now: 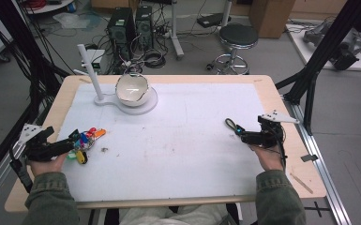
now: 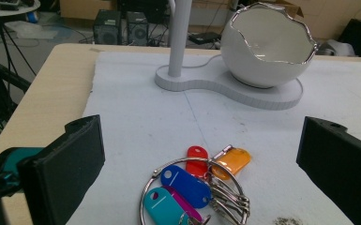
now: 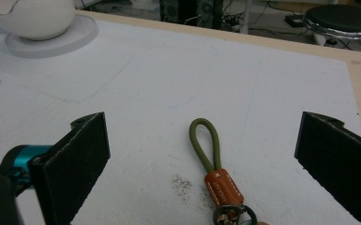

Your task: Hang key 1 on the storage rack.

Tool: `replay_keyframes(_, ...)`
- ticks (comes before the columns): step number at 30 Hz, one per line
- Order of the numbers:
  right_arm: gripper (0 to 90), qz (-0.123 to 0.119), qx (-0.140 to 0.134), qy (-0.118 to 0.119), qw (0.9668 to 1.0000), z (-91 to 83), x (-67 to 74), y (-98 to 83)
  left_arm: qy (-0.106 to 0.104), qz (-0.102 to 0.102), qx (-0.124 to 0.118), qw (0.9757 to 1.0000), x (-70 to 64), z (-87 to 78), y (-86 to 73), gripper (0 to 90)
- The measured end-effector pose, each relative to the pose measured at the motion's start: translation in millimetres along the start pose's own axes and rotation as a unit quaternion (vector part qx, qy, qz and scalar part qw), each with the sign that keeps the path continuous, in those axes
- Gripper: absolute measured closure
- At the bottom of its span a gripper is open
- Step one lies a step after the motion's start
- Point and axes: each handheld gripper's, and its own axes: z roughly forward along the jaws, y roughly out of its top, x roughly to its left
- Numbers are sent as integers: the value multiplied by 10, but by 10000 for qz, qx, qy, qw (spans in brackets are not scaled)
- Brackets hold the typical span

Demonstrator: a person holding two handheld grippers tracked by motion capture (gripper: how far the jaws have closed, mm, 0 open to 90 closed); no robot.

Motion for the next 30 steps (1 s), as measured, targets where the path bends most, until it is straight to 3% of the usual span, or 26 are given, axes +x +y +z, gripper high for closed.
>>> replay_keyframes(15,24,-168,466,-50,9988,122,-135,155,-19,66,64,10000,-19,15,-5,17)
replay_keyframes(19,24,-175,709,-35,9973,211,-188,181,-18,58,69,10000,-18,15,-5,17)
replay_keyframes(26,24,-217,839,38,9962,291,-203,243,-108,45,76,9999,-19,23,-7,17)
replay_keyframes(30,24,-289,1062,54,9939,384,-229,281,-73,30,60,10000,-12,17,-5,17)
